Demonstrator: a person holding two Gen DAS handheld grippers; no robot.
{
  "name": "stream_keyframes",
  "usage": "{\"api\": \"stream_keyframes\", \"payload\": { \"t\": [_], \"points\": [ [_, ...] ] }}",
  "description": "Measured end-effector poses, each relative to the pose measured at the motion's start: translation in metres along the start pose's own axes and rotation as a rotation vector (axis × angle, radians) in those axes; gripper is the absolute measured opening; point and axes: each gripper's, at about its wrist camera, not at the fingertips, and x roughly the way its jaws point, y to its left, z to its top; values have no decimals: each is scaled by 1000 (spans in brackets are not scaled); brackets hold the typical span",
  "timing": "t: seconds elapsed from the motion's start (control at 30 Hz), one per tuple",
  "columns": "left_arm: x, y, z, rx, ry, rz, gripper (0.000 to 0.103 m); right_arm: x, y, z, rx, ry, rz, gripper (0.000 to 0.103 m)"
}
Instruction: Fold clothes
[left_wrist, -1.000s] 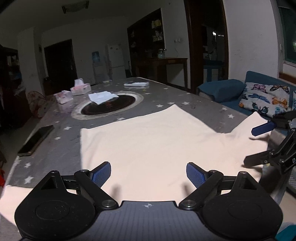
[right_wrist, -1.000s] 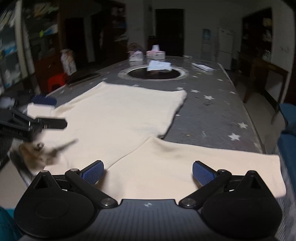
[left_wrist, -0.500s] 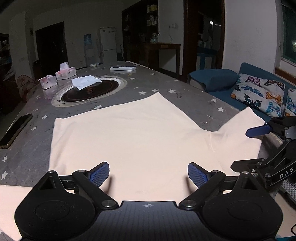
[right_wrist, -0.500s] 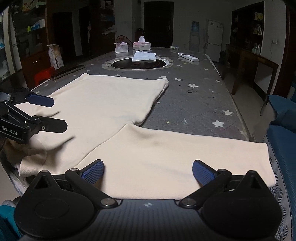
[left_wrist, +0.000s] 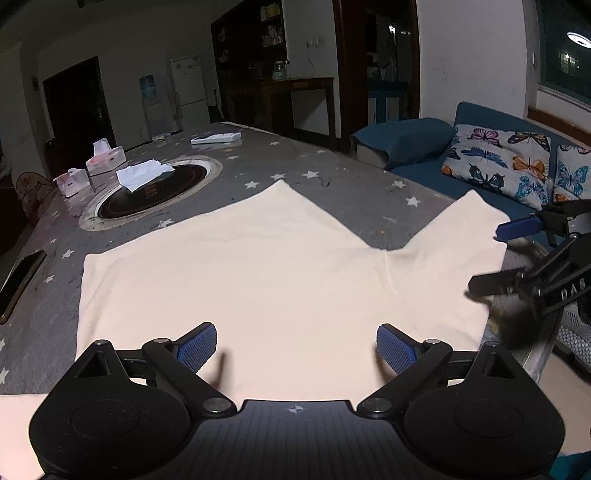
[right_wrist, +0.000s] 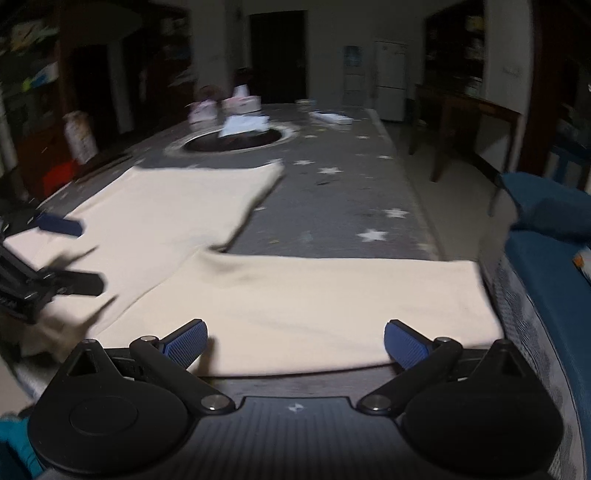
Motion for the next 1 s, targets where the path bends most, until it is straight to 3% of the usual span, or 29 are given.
{"api": "stream_keyframes", "payload": {
  "t": [0.3,0.43,0.57,0.67,0.8,0.87,0.93,1.0],
  "points": [
    [4,-2,1,-11,8,0,97,-6,-71,-3,266,-27,-112,96],
    [3,-2,1,-13,9,2,97,-4,-103,-9,408,-29,-105,87],
    [3,-3,1,-14,10,4,97,0,-129,-22,552,-33,-46,83],
    [3,-3,1,-13,12,6,97,5,-145,-31,642,-40,1,73],
    [4,-4,0,-12,16,11,97,4,-158,-42,705,-76,47,48],
    [4,-4,0,-13,17,15,98,3,-158,-41,698,-97,42,39],
    [3,-4,0,-13,17,18,98,1,-156,-39,683,-113,29,20],
    [3,-3,0,-14,15,22,98,-1,-153,-34,666,-132,8,14]
  ]
}}
